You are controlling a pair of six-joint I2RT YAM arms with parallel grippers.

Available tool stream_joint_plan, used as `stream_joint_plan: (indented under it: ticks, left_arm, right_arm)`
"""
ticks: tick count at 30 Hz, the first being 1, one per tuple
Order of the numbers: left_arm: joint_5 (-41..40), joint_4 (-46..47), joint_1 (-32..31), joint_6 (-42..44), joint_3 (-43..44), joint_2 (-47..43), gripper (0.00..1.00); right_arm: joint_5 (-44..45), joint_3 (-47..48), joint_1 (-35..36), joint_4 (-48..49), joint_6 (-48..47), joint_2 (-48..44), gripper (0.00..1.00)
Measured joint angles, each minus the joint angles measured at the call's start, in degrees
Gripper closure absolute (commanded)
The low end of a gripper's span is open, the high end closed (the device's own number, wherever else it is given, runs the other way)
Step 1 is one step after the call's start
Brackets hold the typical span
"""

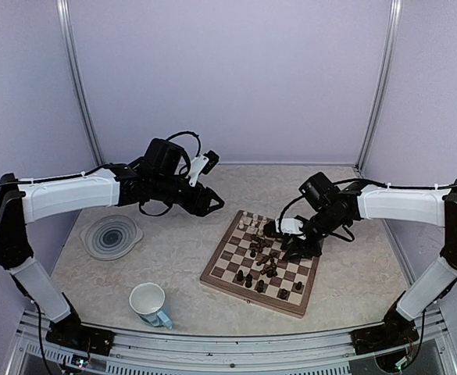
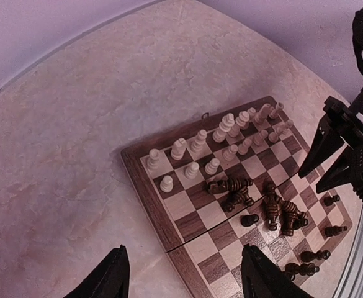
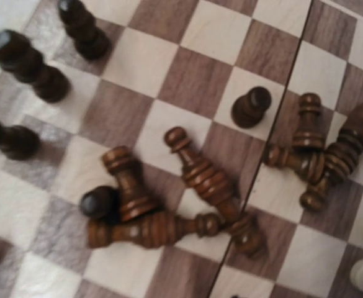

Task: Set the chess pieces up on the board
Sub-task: Pick up the chess pile from the chessboard.

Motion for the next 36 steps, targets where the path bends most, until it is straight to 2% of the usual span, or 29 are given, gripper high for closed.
stream_joint_plan:
  ticks: [7,20,23,28,33,36]
  left_arm:
    - [4.4,-3.0,-0.5,0.8,1.6,4.5,0.39]
    - [7.6,-3.5,-0.5,0.8,1.6,4.8,0.38]
    - [8.2,-3.5,-0.5,0.8,1.6,4.8,0.38]
    - [8.5,-3.6,-0.5,0.8,1.6,4.8,0.38]
    - [9.0,-3.6,-0.5,0.8,1.6,4.9,0.38]
    - [9.3,-3.6,-0.5,0.8,1.7,4.9,0.38]
  right_arm:
    - [2.3,1.7,0.8,2.4,-2.5,6.9,0.63]
    - [6.0,7.3,0.8,3.5,-6.0,13.3,0.59]
    - [5.5,8.5,0.8,2.2,-7.8,14.1,0.66]
    - [4.0,11.2,0.9,-0.4,-9.9,16.8,0.69]
    - [3.0,11.5,0.9,-1.1,-10.9,17.1,0.8]
    - [2.9,11.5,0.9,-1.5,-11.0,17.1,0.82]
